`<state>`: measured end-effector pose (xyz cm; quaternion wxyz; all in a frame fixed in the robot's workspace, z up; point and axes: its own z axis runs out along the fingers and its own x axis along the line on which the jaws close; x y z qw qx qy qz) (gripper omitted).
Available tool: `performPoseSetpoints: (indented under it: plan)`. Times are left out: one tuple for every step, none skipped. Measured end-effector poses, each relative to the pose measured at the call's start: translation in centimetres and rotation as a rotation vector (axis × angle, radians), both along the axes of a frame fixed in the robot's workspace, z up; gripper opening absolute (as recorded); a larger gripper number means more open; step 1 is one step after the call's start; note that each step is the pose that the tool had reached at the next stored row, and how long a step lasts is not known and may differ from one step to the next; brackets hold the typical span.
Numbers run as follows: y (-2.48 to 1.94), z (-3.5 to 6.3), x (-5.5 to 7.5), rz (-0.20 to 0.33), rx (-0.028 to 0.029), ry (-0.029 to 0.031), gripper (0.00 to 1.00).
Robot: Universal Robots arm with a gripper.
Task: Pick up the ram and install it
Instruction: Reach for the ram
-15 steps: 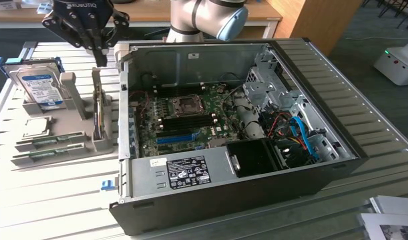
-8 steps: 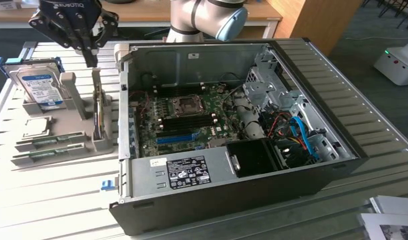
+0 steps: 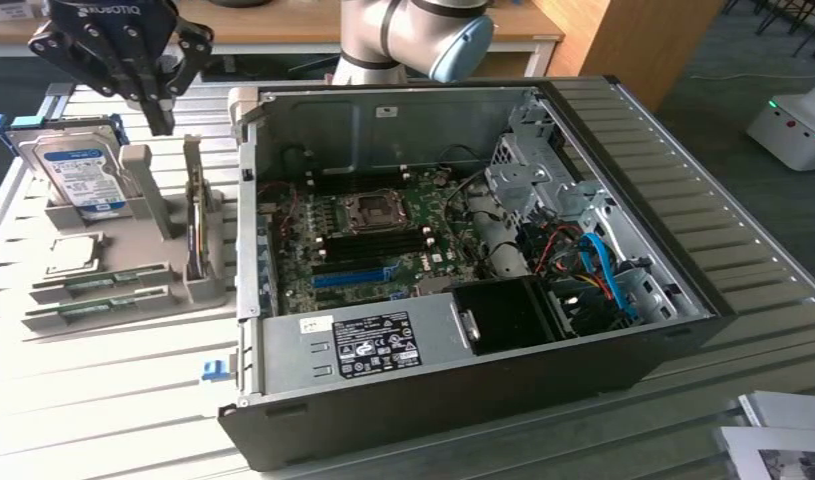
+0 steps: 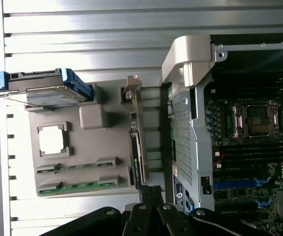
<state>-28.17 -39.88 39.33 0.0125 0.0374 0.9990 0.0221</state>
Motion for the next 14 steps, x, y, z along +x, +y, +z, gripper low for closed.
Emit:
performPoseSetpoints:
  plan:
    - [0.0,0.0,-0.2,0.0,0.0,0.0,0.1]
    - [0.0,0.0,-0.4,0.0,0.0,0.0,0.1]
    - [0.0,0.0,-0.6,0.0,0.0,-0.0001,0.1]
    - [0.0,0.0,-0.8,0.0,0.0,0.0,0.1]
    - [0.0,0.0,-1.1,0.0,0.0,-0.0001,0.1]
    - [0.0,0.0,-1.3,0.0,0.0,0.0,0.1]
    - [0.0,0.0,-1.5,0.0,0.0,-0.0001,0.1]
    - [0.0,0.0,-1.7,0.0,-0.0001,0.0,0.1]
    - [0.0,0.0,-1.9,0.0,0.0,0.0,0.1]
    - [0.0,0.0,-2.2,0.0,-0.0001,0.0,0.1]
    - [0.0,0.0,-2.4,0.0,-0.0001,0.0,0.1]
    - [0.0,0.0,-2.6,0.0,0.0,-0.0001,0.1]
    - [0.0,0.0,-2.9,0.0,0.0,0.0,0.1]
    - [0.0,0.0,-3.1,0.0,-0.0001,0.0,0.1]
